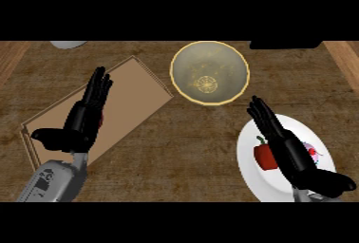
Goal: Pick the cupcake from the plate and place it in the bowl
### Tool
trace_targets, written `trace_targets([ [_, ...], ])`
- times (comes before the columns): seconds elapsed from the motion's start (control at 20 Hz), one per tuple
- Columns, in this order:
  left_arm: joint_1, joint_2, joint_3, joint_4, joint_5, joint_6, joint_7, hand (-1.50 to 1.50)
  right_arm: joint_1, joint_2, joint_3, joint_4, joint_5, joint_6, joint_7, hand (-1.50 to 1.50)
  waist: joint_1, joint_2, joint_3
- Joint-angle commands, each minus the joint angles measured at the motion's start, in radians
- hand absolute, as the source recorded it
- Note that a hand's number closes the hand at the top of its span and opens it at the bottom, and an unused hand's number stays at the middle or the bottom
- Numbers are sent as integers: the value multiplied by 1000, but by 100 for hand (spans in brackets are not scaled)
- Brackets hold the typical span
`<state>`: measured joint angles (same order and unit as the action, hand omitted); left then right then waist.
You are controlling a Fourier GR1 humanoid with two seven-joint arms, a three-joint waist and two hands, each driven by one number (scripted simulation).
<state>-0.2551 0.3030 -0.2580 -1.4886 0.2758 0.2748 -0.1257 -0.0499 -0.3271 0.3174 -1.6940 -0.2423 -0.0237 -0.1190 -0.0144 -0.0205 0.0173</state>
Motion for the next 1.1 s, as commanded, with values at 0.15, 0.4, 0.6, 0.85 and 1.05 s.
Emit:
trace_targets([
  [0.15,26,-4,-25,15,-67,44,49,0,73,-246,-13,-19,-4,247,31,150,7,18,-17],
  [0.4,96,21,-15,8,-34,37,119,0,167,-249,-171,41,246,-68,-161,-150,-33,9,-12],
  [0.6,80,-10,-22,-19,-39,58,146,0,291,-151,-249,10,4,40,-398,-150,-19,15,-15],
  [0.85,96,-23,-33,-25,-74,32,145,0,284,-224,-385,-35,-4,100,-465,-150,5,19,-17],
  [1.05,124,-24,-31,-30,-98,41,119,0,394,-334,-490,-199,5,77,-299,-150,-3,17,-19],
])
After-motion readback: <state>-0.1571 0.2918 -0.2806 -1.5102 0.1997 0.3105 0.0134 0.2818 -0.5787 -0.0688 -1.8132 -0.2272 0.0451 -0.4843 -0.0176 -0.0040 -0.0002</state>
